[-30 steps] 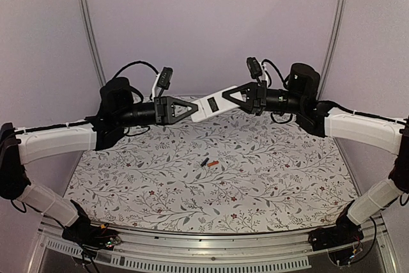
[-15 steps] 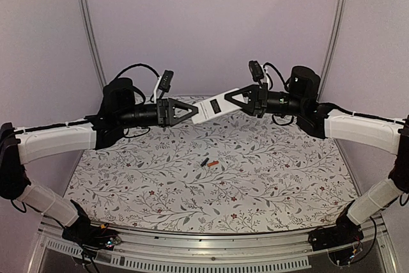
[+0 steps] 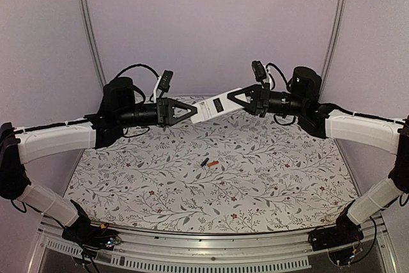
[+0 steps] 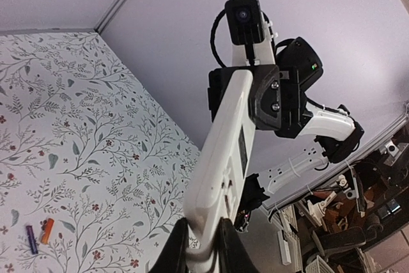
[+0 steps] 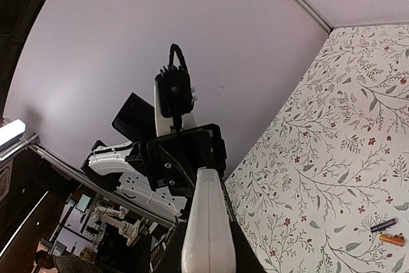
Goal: Load the batteries into the remote control
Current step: Remove the battery cover from the remote control, then place the battery cover at the center of the board.
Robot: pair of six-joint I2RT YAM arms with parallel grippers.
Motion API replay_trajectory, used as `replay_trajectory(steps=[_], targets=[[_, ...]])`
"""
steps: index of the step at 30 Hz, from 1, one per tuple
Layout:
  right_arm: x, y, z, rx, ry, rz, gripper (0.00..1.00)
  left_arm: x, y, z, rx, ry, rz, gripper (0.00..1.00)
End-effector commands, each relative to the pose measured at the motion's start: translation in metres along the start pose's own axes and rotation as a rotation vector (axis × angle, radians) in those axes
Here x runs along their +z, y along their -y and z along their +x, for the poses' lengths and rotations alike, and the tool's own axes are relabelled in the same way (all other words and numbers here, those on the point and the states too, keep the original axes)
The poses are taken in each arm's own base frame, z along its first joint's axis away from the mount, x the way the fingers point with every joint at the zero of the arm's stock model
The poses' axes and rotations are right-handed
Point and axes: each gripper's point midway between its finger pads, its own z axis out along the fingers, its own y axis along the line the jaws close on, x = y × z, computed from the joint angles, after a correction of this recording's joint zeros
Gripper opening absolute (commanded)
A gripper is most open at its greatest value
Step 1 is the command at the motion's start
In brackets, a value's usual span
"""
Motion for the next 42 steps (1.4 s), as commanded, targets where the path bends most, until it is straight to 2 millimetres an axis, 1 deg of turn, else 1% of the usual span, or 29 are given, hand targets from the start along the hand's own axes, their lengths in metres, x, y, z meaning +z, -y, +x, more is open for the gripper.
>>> replay_trajectory(steps=[1,6,8,12,15,17,20,22,25,29,33,39,42], targets=[[-0.010,-0.003,-0.013,-0.003,0.053,0.018,0.00,-0.001,-0.018,0.008,-0.030,-0.033,-0.036,0.00],[-0.012,0.026,-0.003,-0.010,0.029,0.137,0.00,0.001,0.000,0.007,-0.014,-0.039,0.040,0.00],[-0.013,0.035,0.001,-0.007,0.017,0.168,0.00,0.001,0.003,0.007,-0.009,-0.039,0.056,0.00],[-0.022,0.056,0.004,0.002,0.014,0.230,0.00,0.000,-0.002,0.006,-0.019,-0.028,0.042,0.00],[-0.038,0.074,0.003,0.016,0.027,0.292,0.00,-0.002,-0.025,0.010,-0.047,-0.024,-0.040,0.00],[-0.050,0.082,0.002,0.024,0.038,0.319,0.00,-0.005,-0.051,0.013,-0.095,-0.019,-0.114,0.00],[-0.063,0.086,0.006,0.020,0.031,0.350,0.00,-0.015,-0.094,0.021,-0.177,-0.017,-0.224,0.00],[-0.068,0.089,0.013,0.024,0.009,0.371,0.00,-0.021,-0.123,0.031,-0.226,-0.029,-0.300,0.00],[-0.073,0.091,0.022,0.011,-0.019,0.383,0.00,-0.027,-0.158,0.050,-0.295,-0.069,-0.382,0.00],[-0.074,0.088,0.034,0.009,-0.060,0.360,0.00,-0.032,-0.196,0.078,-0.366,-0.125,-0.464,0.00],[-0.074,0.087,0.043,0.014,-0.094,0.335,0.00,-0.036,-0.226,0.103,-0.428,-0.162,-0.511,0.00],[-0.072,0.077,0.056,0.020,-0.156,0.268,0.00,-0.043,-0.251,0.124,-0.477,-0.191,-0.552,0.00],[-0.073,0.073,0.057,0.017,-0.168,0.254,0.00,-0.045,-0.261,0.134,-0.512,-0.208,-0.568,0.01]])
